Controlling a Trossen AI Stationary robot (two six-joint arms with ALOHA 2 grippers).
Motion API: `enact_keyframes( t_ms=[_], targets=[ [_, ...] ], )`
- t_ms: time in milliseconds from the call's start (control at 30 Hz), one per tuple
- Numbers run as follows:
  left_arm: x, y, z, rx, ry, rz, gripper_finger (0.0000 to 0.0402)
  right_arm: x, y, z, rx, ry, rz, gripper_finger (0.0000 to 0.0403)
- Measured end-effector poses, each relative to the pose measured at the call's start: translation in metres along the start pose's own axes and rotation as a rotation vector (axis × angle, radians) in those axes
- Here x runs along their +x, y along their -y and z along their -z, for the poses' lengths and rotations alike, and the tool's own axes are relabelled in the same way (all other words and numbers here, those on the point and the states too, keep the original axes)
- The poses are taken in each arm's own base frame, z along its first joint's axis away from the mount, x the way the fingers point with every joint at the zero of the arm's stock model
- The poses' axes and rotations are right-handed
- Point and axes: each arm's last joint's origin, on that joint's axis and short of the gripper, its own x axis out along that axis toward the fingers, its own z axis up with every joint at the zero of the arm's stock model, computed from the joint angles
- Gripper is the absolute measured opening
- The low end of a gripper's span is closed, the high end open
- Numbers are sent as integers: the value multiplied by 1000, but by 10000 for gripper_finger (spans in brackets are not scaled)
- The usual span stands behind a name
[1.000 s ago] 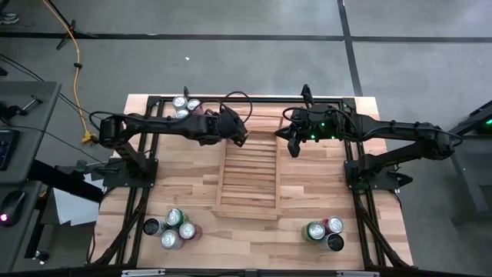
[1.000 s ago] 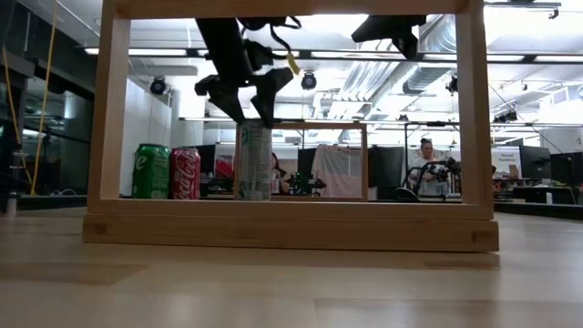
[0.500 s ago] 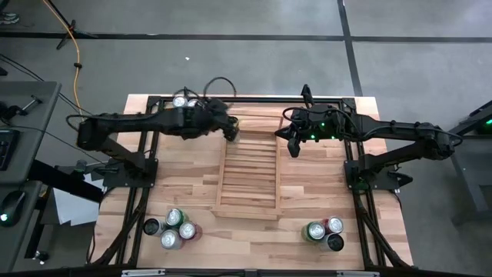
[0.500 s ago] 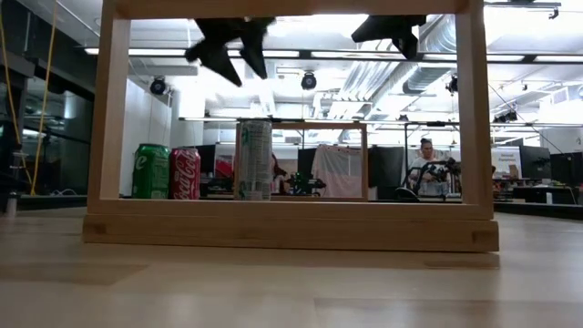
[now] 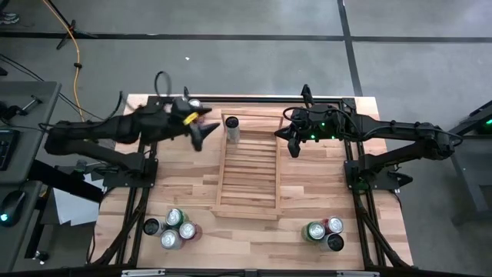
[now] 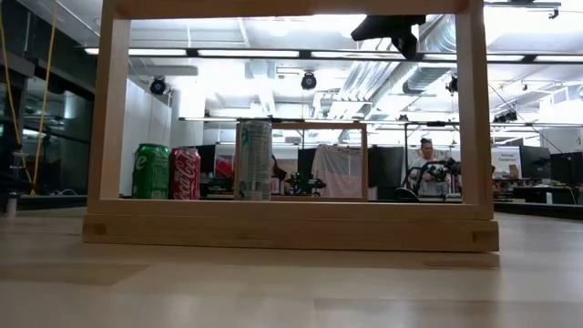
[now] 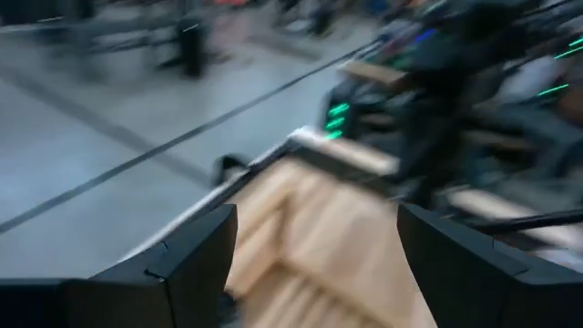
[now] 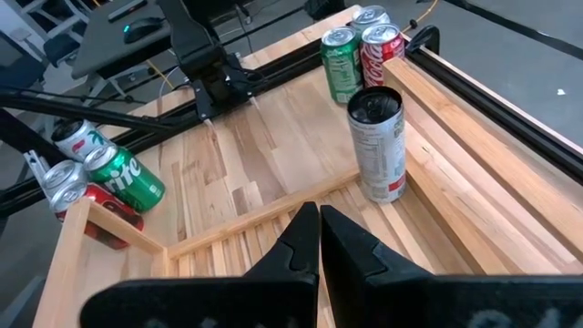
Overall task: Place canned beverage on shelf
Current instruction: Put the right white and pink can on the shelf aligned with the other white and pink can
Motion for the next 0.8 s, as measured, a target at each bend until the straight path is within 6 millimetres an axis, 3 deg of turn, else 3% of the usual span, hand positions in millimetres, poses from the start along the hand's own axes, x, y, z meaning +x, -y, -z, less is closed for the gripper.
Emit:
enact_keyframes(
  t_ms=[133, 267, 500, 800],
  targets=[
    [-11, -2, 24, -114, 111, 175, 294, 0, -1, -1, -1, 8, -27, 0],
    [-16, -4, 38, -152, 147, 219, 294, 0, -2, -3, -3, 20, -54, 0],
    [-15, -4, 41, -46, 138, 216, 294, 0, -3, -7, 3, 61, -64, 0],
    [-15, -4, 41, 21, 145, 211, 294, -8, -13, -28, -25, 197, -177, 0]
  ],
)
